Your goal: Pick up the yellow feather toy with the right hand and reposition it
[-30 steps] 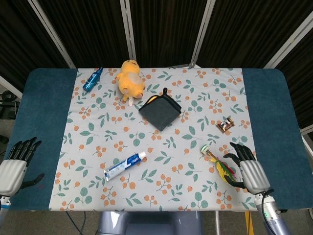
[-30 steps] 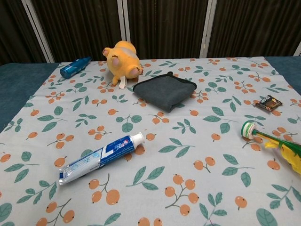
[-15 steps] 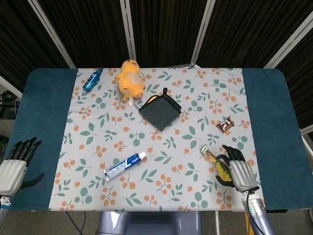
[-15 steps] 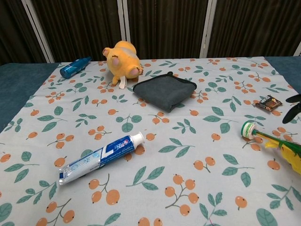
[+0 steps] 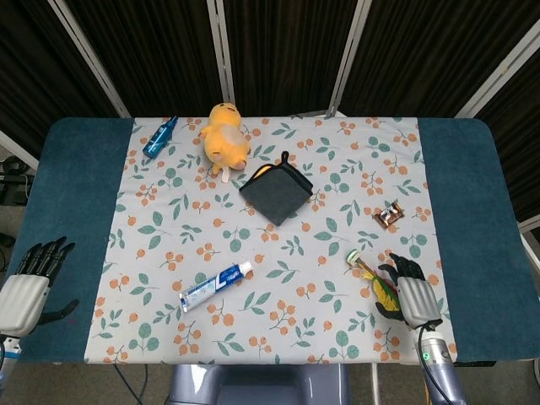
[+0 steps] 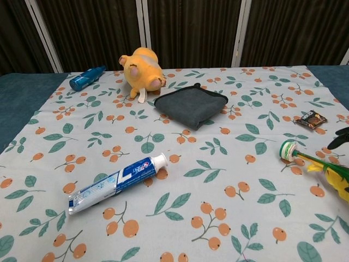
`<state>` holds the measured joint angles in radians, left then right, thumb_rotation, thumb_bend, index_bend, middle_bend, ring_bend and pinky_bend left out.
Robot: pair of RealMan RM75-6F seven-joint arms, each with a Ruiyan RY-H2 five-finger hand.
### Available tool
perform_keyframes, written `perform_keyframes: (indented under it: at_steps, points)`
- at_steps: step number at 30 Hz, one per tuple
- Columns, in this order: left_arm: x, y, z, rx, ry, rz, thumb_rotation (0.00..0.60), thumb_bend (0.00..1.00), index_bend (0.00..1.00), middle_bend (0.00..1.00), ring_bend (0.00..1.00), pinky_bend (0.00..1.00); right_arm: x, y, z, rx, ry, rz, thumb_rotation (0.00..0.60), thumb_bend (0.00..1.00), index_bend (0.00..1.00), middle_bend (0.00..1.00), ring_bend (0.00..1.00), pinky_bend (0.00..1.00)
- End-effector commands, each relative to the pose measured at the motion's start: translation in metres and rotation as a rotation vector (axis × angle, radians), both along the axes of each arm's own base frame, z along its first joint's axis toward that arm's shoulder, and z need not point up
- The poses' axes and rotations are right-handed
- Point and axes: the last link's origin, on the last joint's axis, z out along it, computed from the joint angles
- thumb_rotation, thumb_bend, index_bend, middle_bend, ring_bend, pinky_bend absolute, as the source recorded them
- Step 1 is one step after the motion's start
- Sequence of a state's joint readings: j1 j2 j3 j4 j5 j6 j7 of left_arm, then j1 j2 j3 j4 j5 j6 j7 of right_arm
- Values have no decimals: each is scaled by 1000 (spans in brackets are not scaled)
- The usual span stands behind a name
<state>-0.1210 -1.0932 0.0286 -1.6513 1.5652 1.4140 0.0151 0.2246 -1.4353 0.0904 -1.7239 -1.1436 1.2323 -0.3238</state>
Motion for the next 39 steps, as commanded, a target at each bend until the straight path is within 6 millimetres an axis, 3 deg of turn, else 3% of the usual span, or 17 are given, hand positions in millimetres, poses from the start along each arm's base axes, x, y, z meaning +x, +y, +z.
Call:
perform_keyframes:
  at_steps: [1, 6, 25, 39]
  points:
    - [0, 0, 0, -2, -1, 1, 597, 235, 0, 0, 0, 0, -1, -2, -4, -5, 6, -16, 600, 162, 238, 31, 0, 0]
    - [0, 0, -1, -3, -2, 5, 599, 233, 0, 0, 0, 0, -4, -7, -9, -30, 11, -42, 600, 164, 256, 33, 0, 0]
    - [0, 0, -1, -12, -8, 14, 597, 234, 0, 0, 0, 0, -16, -13, -5, -104, 45, -89, 600, 266, 486, 181, 0, 0]
    - [0, 0, -1, -15, -10, 21, 598, 234, 0, 0, 0, 0, -14, -10, -11, -89, 29, -95, 600, 300, 524, 201, 0, 0]
